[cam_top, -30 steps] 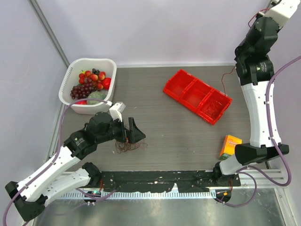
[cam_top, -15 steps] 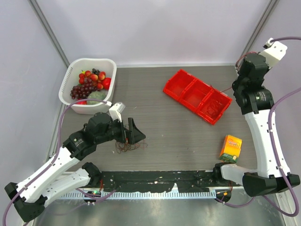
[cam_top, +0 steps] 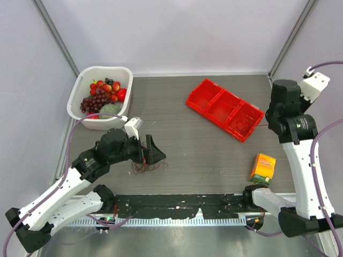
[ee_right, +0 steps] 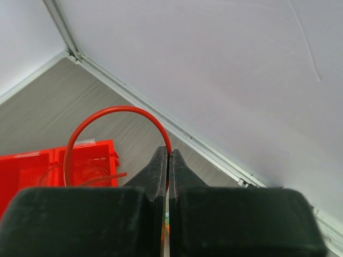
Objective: Untangle the cables
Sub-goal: Place the cable in the bin.
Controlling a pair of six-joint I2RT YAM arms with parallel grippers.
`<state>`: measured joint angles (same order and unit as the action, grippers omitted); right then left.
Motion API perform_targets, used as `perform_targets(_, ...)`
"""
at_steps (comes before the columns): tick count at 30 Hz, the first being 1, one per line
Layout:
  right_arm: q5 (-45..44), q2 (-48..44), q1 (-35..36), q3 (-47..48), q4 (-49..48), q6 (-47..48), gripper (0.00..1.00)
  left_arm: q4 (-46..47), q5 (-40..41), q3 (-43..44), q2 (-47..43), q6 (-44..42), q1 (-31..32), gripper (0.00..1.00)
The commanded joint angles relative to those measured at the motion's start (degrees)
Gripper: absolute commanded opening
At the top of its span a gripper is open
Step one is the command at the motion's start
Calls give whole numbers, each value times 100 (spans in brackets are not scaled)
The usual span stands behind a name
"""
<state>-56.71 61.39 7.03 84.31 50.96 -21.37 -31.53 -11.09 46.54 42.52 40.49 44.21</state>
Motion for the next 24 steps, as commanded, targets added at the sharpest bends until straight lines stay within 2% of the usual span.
perform_targets(1,-404,-452,53,-712,-269,61,1,305,-121,-93,11,55,18,100)
perform_targets(5,-236,12,44,-926,-665,-218,1,375,-200,-67,124,73,18,100)
perform_targets(10,-192,909,-139,-584,-1421,-438,1,393,-200,-110,64,134,18,100)
perform_targets(19,1030,2114,-395,-1233,-3767,141,1,86,-69,-5,-148,91,27,100)
perform_targets(24,1660,2492,-439,-1514,-3927,116,1,6,46,-23,-192,20,18,100)
